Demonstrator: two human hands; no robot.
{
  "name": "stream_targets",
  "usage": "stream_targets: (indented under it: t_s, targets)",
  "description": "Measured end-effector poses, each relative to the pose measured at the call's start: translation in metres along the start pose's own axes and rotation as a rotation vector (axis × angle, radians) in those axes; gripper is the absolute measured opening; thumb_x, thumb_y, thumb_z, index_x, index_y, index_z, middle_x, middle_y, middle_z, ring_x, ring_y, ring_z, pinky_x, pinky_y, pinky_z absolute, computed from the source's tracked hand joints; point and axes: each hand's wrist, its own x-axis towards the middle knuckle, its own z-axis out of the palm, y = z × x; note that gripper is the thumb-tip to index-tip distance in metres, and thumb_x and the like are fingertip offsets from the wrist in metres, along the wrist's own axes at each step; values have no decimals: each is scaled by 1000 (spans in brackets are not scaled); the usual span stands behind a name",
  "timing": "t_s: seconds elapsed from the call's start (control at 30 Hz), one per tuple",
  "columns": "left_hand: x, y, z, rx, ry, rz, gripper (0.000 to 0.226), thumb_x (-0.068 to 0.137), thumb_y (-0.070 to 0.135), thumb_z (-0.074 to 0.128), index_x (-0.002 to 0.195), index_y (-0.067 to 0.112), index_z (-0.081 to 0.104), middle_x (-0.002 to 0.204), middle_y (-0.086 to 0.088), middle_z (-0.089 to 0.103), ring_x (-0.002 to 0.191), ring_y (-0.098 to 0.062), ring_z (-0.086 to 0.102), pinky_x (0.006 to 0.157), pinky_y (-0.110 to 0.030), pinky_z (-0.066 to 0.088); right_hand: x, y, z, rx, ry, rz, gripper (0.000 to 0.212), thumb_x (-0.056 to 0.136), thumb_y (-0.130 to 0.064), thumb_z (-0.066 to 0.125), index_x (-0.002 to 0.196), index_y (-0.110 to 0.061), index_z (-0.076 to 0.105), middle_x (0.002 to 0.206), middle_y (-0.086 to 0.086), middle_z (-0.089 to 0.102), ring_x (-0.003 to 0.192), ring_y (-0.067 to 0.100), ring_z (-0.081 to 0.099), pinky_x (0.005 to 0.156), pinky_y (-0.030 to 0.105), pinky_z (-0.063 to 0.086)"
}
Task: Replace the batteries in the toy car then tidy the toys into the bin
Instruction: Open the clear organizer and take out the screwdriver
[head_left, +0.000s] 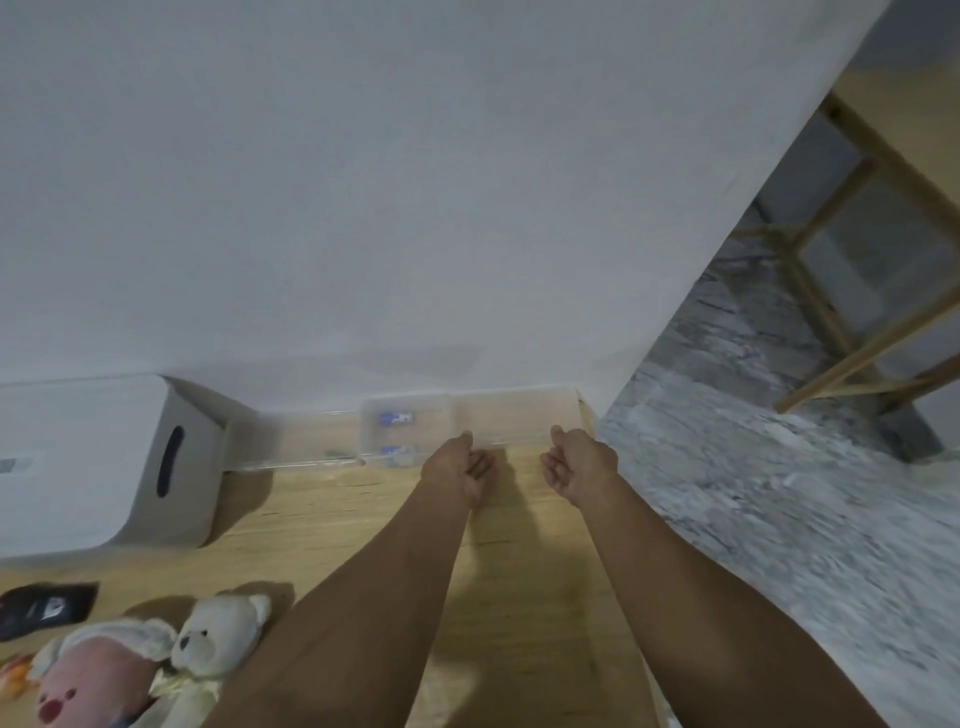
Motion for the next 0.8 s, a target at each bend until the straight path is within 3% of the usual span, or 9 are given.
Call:
stream_targets:
  t_s: [0.1,0.23,0.33,0.43,0.6,0.7,0.8]
  targets:
    - [2,-2,2,-9,-4,9,37,99,12,52,133,-3,47,69,-9,41,58,-16,41,52,-29,50,-1,-1,0,-10,-2,-11,15,88,-14,68,80,-6,58,65,9,57,58,18,59,53,28,45]
    - [4,-1,9,-49,44,37,37,96,2,55,132,-3,48,81,-9,51,66,-20,52,77,-39,53,-3,-3,-1,-30,3,-27,15,88,-14,68,82,-4,58,64,9,57,57,18,59,55,29,49]
    - [6,-1,14,-85,85,38,34,96,3,56,129,-4,49,87,-10,57,64,-19,54,71,-41,53,-1,-4,-3,-45,6,-28,15,87,-14,70,84,-4,59,66,9,60,58,19,61,58,30,53]
    - [10,-2,16,-135,144,40,36,94,6,60,127,-6,51,96,-12,56,64,-19,57,73,-34,55,-1,-5,-3,-64,10,-28,15,87,-15,70,84,-4,60,66,9,60,58,19,62,58,31,54]
    - [11,-7,21,-207,219,37,34,93,11,63,124,-1,57,97,-8,61,60,-15,56,45,-23,52,-1,-6,-3,-94,24,-40,16,86,-16,70,83,-4,59,64,8,60,58,19,63,55,28,52]
    - [9,-6,24,-216,221,41,34,93,11,63,124,-1,56,83,-8,52,60,-15,53,47,-28,54,-2,-8,-3,-127,51,-63,18,85,-18,71,82,-3,61,65,8,63,58,18,66,50,24,48]
    - [7,-3,23,-222,211,37,35,93,10,63,125,-2,56,81,-8,48,62,-16,52,33,-19,48,-3,-10,-4,-140,69,-72,18,84,-19,71,84,-3,62,68,8,67,57,16,68,46,22,45]
